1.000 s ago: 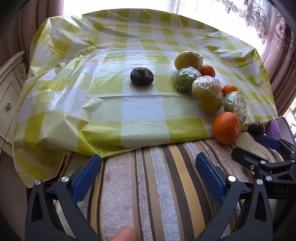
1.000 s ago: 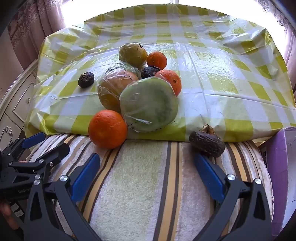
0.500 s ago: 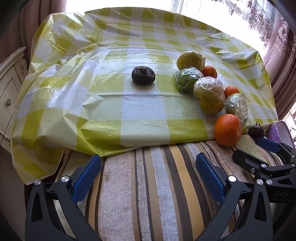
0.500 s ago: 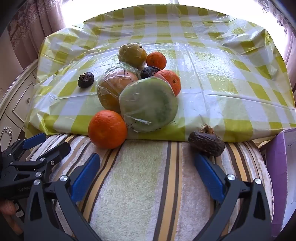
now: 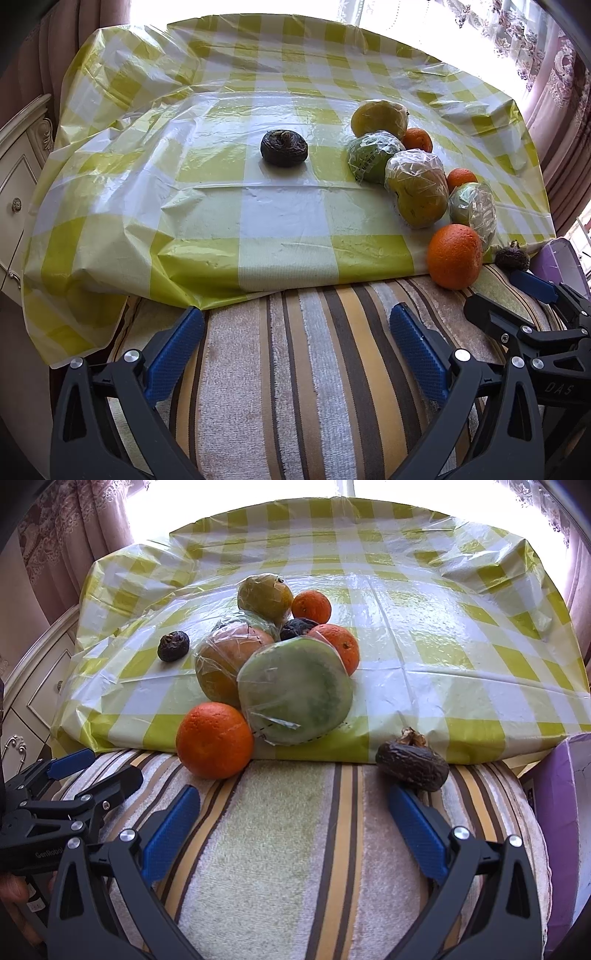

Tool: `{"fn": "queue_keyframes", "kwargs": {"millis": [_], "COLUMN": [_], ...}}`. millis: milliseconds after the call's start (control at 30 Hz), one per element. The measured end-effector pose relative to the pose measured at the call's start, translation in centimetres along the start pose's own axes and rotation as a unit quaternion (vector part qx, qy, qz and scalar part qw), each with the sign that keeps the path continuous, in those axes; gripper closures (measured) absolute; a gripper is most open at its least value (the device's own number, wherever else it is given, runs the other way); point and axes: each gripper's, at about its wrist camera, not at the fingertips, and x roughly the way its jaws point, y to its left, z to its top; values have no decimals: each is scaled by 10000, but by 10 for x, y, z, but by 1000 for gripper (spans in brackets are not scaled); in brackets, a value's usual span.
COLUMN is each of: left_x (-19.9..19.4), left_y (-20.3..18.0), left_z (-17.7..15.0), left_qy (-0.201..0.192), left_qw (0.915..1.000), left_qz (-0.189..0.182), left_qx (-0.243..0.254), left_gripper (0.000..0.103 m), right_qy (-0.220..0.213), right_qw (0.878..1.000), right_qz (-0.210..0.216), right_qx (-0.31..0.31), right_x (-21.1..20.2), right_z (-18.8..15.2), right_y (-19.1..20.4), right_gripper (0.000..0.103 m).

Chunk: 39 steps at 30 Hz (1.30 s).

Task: Organize fruits

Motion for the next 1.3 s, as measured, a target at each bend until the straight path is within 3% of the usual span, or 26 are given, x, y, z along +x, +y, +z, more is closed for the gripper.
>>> {"fn": "queue_keyframes", "kwargs": {"millis": [1300], "left_x": [3], "left_y": [2], "left_z": [-1], "left_qy": [21], "left_qw": [10000], "left_qz": [-16], "left_qx": [-41], "left_gripper": [4], "right_qy": [-34], "right_qw": [10000], "right_qz": [2], "right_qx": [-4], "right_x": [-2], "right_z": [0], "right_y": [0], "right_gripper": [1]}}
